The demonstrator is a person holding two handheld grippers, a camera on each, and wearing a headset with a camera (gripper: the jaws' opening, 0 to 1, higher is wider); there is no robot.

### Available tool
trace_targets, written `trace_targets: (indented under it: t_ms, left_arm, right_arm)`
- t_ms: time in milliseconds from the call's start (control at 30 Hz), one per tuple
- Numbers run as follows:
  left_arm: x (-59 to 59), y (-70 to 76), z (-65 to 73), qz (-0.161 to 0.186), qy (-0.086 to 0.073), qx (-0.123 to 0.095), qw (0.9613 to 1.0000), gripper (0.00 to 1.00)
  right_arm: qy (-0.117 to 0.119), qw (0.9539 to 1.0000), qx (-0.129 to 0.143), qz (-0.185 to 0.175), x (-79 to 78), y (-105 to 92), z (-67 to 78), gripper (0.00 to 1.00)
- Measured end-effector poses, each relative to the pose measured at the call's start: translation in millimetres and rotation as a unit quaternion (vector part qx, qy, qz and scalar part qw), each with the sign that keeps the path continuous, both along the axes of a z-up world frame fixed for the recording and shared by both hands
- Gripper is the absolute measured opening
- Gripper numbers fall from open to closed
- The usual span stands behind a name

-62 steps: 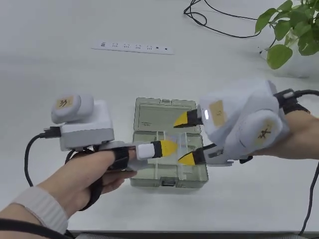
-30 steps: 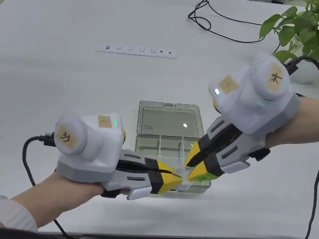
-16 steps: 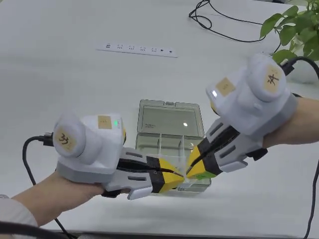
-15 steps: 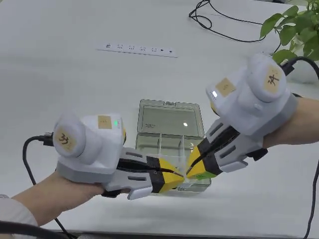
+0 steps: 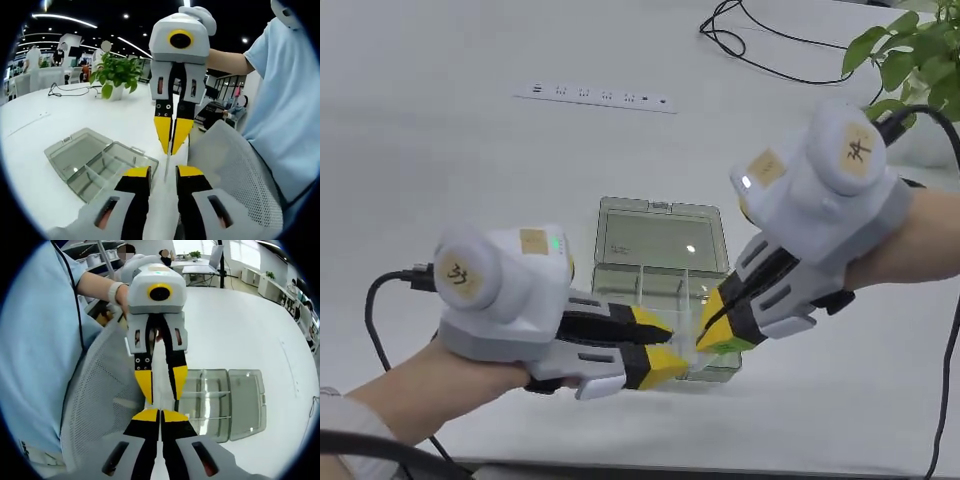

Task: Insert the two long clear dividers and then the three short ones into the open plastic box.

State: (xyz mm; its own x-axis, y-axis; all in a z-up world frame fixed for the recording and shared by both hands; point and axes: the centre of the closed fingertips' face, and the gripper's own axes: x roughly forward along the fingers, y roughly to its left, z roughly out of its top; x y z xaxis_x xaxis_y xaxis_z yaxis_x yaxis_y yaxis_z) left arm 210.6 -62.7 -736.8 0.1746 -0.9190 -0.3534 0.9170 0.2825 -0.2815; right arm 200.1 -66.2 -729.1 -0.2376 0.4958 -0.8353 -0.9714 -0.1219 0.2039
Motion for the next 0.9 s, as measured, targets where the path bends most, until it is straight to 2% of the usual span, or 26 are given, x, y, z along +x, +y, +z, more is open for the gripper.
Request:
trace_targets:
  t_ms: [100,167,233,300,500,567,700,900]
  left_arm:
    - [4.4,7.5,-3.8,0.015,-0.007,0.011,0.9998,0.29]
    - [7.6,13.6,-6.8,0.028,-0.006,0.017,0.9995,0.34]
    - [12.0,19.8,-8.8,0.044,-0.012,0.02,0.9987,0.44]
    - [15.2,26.4,-12.4,0.06,-0.01,0.03,0.9977,0.53]
    - [21.6,43.3,-20.3,0.093,-0.01,0.049,0.9944,0.7]
    - [22.2,49.3,-22.5,0.103,-0.008,0.053,0.9932,0.73]
    - [20.4,55.6,-24.9,0.113,-0.003,0.057,0.9919,0.76]
    - [18.7,60.7,-28.7,0.126,0.005,0.062,0.99,0.82]
  right_arm:
    - [-0.008,0.9999,-0.01,-0.009,9.3,-7.2,-2.1,0.02]
    - [-0.013,0.9996,-0.016,-0.017,16.5,-12.5,-3.6,0.02]
    - [-0.014,0.9992,-0.024,-0.029,23.4,-17.1,-4.7,0.02]
    - [-0.022,0.9986,-0.032,-0.035,29.5,-21.4,-5.9,0.02]
    - [-0.041,0.9961,-0.06,-0.049,45.7,-31.8,-12.2,0.02]
    - [-0.049,0.9947,-0.075,-0.051,53.2,-35.5,-17.1,0.02]
    - [-0.06,0.9922,-0.099,-0.045,58.6,-39.5,-24.1,0.02]
    - [-0.064,0.9909,-0.111,-0.041,60.9,-37.6,-29.3,0.02]
